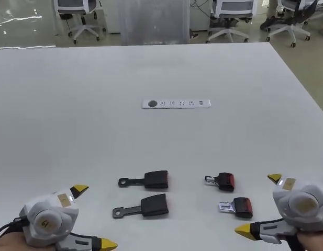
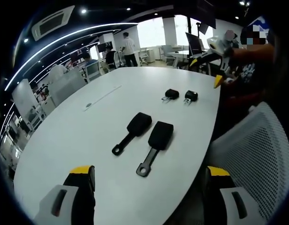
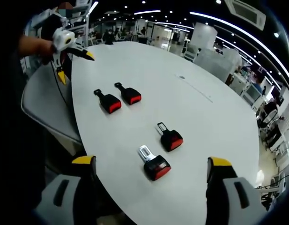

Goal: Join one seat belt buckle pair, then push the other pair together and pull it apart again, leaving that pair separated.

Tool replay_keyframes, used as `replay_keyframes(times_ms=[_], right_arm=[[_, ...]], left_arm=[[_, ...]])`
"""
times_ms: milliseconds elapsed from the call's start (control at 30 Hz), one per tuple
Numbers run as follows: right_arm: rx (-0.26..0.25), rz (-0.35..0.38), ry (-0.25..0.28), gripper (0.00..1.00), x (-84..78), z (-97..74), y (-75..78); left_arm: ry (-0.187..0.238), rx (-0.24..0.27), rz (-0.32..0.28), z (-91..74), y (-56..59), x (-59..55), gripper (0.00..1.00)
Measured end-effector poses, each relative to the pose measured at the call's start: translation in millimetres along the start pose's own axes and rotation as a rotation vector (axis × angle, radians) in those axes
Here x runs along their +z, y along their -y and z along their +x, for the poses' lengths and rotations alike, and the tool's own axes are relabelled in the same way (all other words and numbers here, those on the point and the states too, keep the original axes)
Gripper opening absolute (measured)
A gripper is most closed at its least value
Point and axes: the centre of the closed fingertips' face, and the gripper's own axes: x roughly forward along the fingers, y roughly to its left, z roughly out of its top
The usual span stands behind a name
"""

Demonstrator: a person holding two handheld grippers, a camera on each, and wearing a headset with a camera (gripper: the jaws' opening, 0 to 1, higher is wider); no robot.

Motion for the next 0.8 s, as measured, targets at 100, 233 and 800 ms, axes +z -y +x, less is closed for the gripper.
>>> replay_keyframes(times_ms=[100,233,800], right_arm=[[0.004,0.001,-0.002,0.99,-1.7,-1.3,-2.0],[0.006,0.008,-0.007,0.98,-4.9,-2.5,-6.7],[0.005,-0.026,-0.018,0.93,-12.7,-7.4,-2.3]], left_arm=[[0.002,0.002,-0.004,0.4,-0.6,1.2,0.99],[0.008,0.005,-0.002,-0.6,0.0,1.6,0.99],[-0.006,0.004,0.044,-0.4,1.0,-0.8,0.99]])
